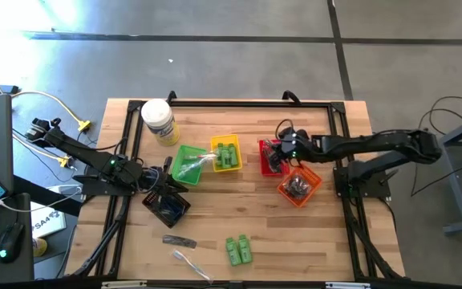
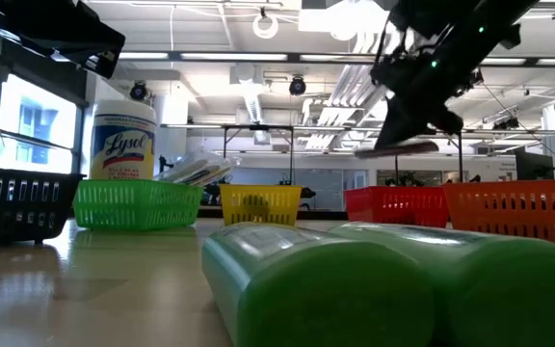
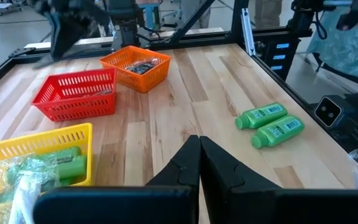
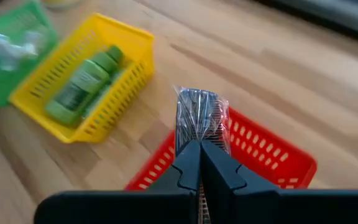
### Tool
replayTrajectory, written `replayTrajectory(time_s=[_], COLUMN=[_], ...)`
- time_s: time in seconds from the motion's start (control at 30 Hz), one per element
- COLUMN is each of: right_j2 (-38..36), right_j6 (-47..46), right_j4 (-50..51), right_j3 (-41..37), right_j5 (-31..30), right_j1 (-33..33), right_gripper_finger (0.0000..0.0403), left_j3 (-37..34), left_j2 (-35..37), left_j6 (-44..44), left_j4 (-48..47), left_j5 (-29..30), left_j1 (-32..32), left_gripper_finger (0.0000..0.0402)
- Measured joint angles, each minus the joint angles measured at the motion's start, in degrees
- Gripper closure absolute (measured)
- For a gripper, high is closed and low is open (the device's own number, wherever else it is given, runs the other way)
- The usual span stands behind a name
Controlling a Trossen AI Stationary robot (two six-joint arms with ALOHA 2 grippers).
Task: Pick & Place Travel size toiletries
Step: Put the top black comb into the red basket
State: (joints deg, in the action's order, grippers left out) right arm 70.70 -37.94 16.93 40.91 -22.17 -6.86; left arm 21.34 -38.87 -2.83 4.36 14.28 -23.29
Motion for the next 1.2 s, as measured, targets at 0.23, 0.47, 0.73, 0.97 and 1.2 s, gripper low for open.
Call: replayTrajectory(time_s=[0.23, 0.47, 0.73, 0.97, 1.2], right_j2=[7.4, 13.3, 15.7, 15.7, 15.4], right_j6=[-2.6, -2.5, -1.6, -1.7, -0.9], right_j4=[0.4, -3.3, -3.7, -3.8, -3.9], right_j3=[0.0, 0.0, 0.0, 0.0, 0.0], right_j5=[4.5, 4.5, 4.4, 4.0, 4.2], right_j1=[-2.5, -2.7, -2.7, -2.1, -2.2], right_gripper_finger=[0.04, 0.04, 0.0399, 0.0358, 0.0273], left_j3=[0.0, 0.0, 0.0, 0.0, 0.0], left_j2=[0.0, 0.0, 0.0, 0.0, 0.0], left_j6=[0.0, 0.0, 0.0, 0.0, 0.0], left_j4=[-0.1, -1.3, -1.5, -1.5, -1.5], left_j5=[0.0, 0.0, 0.0, 0.0, 0.0], left_j1=[0.0, 0.0, 0.0, 0.0, 0.0], left_gripper_finger=[0.0402, 0.0402, 0.0402, 0.0402, 0.0402])
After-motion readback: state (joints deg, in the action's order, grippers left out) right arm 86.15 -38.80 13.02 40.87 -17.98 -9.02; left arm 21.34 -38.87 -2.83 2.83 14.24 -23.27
